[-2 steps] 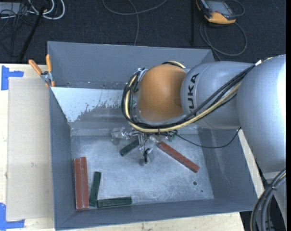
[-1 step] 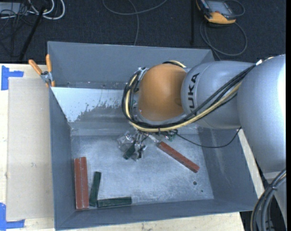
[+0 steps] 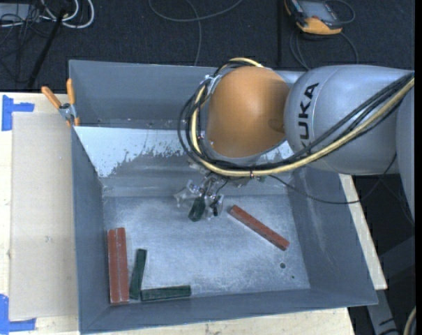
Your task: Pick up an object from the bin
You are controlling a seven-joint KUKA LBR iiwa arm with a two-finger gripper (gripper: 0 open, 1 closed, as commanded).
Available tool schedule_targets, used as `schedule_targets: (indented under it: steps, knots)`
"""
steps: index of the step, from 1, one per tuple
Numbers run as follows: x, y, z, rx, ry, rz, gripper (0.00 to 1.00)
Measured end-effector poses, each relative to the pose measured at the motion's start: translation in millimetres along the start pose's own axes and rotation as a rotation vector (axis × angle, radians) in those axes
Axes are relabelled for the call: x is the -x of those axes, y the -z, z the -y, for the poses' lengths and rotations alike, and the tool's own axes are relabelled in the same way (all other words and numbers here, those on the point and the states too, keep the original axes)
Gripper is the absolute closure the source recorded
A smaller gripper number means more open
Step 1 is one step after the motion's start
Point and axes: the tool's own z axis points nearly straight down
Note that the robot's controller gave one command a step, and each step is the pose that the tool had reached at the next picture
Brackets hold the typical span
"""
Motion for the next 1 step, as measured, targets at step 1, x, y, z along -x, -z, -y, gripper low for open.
schedule_targets:
  steps: [1]
  knots:
    - [-3.0, 58.0, 7.6, -0.003, 0.022, 0.001, 1.00]
